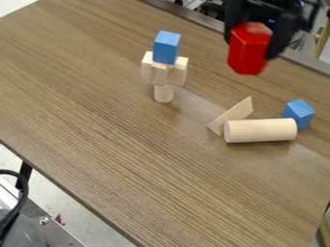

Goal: Move the red hexagon to the right side of the table

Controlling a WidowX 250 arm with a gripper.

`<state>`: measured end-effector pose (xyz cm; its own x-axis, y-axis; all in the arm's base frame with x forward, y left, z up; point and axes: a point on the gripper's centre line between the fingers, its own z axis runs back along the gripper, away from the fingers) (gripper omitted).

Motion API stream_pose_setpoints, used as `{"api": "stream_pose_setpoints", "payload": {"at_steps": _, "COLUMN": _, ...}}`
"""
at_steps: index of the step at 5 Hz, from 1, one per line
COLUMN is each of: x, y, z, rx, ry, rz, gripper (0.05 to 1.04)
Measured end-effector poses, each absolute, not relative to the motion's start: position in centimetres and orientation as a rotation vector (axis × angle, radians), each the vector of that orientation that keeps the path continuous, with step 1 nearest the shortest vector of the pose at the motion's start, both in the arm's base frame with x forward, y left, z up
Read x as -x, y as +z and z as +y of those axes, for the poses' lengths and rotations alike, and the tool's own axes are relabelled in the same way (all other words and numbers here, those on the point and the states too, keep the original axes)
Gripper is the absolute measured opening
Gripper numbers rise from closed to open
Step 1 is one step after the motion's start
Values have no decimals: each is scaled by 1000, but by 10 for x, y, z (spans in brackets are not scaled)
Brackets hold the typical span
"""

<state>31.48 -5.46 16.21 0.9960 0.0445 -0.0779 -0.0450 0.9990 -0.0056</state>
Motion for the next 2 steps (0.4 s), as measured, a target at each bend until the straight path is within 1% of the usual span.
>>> {"api": "stream_pose_setpoints", "payload": {"at_steps": 1, "x": -313, "y": 182, "z": -30, "rx": 0, "ry": 152, "rz": 48, "gripper": 757}}
{"api": "stream_pose_setpoints", "payload": {"at_steps": 2, "x": -316, "y": 185, "z": -17, "rx": -20, "ry": 197, "rz": 19, "gripper": 757}}
